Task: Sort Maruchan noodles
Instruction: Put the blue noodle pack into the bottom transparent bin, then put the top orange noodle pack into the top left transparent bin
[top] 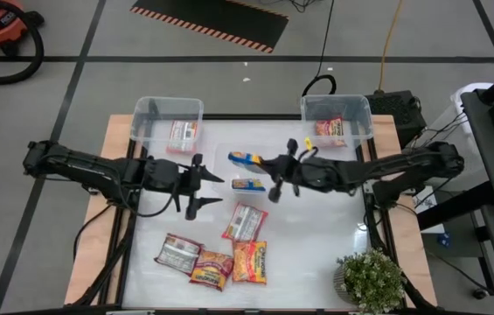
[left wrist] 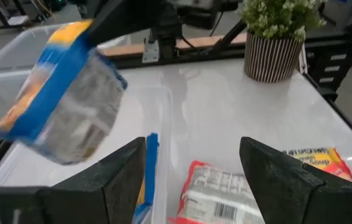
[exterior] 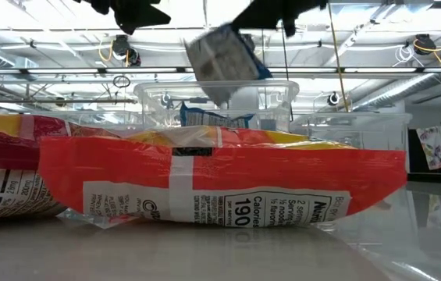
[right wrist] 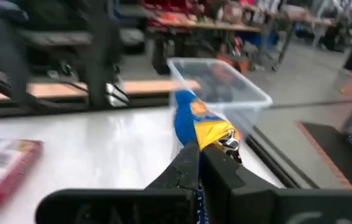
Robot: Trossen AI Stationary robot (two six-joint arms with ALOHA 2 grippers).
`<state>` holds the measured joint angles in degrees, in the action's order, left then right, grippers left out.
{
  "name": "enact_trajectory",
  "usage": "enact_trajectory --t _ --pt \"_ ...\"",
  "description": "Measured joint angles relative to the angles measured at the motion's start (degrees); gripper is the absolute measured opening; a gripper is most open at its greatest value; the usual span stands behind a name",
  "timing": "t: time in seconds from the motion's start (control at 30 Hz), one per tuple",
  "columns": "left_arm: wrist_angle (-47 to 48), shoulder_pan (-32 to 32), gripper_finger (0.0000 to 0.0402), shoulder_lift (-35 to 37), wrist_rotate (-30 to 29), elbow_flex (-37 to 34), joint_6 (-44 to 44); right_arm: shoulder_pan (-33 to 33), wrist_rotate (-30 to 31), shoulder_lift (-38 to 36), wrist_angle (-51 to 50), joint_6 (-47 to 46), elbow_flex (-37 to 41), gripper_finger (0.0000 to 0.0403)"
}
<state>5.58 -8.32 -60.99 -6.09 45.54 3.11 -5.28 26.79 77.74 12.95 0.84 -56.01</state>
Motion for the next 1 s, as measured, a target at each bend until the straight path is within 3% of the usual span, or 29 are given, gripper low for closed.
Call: enact_trajectory --t 0.3,0.43,0.73,1.0 --pt "2.8 -0.3 0.0262 0.0 0.0 0.0 -3.0 4.3 -0.9 6.0 -1.0 0.5 0.0 0.0014" --pt "3.1 -1.5 0.0262 0.0 0.3 0.0 -3.6 5.0 -4.4 7.4 -2.9 0.1 0.0 0.0051" --pt "4.6 -2.4 0.0262 -0.2 0.4 0.0 -5.3 4.7 -6.2 5.8 -3.4 -3.1 0.0 0.0162" --pt "7.4 -2.4 0.0262 -1.0 0.2 0.0 -8.7 4.4 -12.1 0.5 -3.4 -3.6 0.0 0.0184"
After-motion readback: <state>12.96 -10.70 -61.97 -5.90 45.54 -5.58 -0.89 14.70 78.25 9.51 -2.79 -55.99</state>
